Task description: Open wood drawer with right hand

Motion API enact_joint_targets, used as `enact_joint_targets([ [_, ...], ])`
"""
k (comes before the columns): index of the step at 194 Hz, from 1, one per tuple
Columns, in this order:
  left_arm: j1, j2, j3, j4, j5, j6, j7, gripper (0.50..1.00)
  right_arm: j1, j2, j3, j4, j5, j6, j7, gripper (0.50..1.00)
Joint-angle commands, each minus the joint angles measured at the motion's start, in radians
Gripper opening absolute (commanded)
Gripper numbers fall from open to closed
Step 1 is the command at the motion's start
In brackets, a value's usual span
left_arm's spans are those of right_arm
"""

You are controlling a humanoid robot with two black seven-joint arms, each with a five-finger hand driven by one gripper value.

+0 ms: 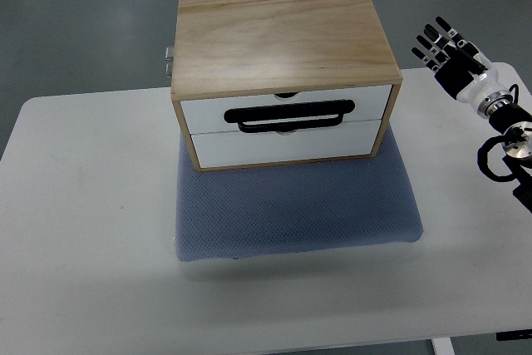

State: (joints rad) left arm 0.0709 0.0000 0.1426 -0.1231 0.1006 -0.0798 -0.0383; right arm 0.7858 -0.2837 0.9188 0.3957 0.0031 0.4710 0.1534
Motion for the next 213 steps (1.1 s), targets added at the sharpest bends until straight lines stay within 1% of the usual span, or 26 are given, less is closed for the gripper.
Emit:
enact_joint_targets([
  [1, 0.0, 0.0, 0.0, 0.0, 0.001, 0.0, 0.0, 1.0, 0.0, 0.0, 0.0, 0.0, 0.0, 0.0, 0.0, 0.944],
  [115, -0.033, 0.0, 0.003, 0.007, -0.001, 0.006, -0.002, 1.0, 0.007, -0.003, -0.001, 0.0, -0.002, -0.009, 0.002, 0.944],
  [134, -0.033, 0.0, 0.002, 0.005, -0.001, 0.006, -0.002, 1.0, 0.01, -0.029, -0.001, 0.0, -0.006, 0.006, 0.002, 0.944],
  [155, -0.033, 0.0, 0.002, 0.005, -0.001, 0.006, -0.002, 1.0, 0.016, -0.092, -0.001, 0.0, -0.015, 0.04, 0.003, 0.944],
  [171, -0.033, 0.0, 0.002, 0.005, -0.001, 0.006, -0.002, 1.0, 0.018, -0.127, -0.003, 0.0, -0.026, 0.052, 0.003, 0.944],
  [194, -0.033, 0.0, 0.002, 0.005, -0.001, 0.006, -0.002, 1.0, 0.059, -0.18, -0.034, -0.002, -0.094, 0.072, 0.006, 0.944],
  [213, -0.033, 0.0, 0.002, 0.005, -0.001, 0.006, 0.0, 1.0, 0.084, -0.212, -0.043, -0.002, -0.156, 0.106, 0.008, 0.944],
])
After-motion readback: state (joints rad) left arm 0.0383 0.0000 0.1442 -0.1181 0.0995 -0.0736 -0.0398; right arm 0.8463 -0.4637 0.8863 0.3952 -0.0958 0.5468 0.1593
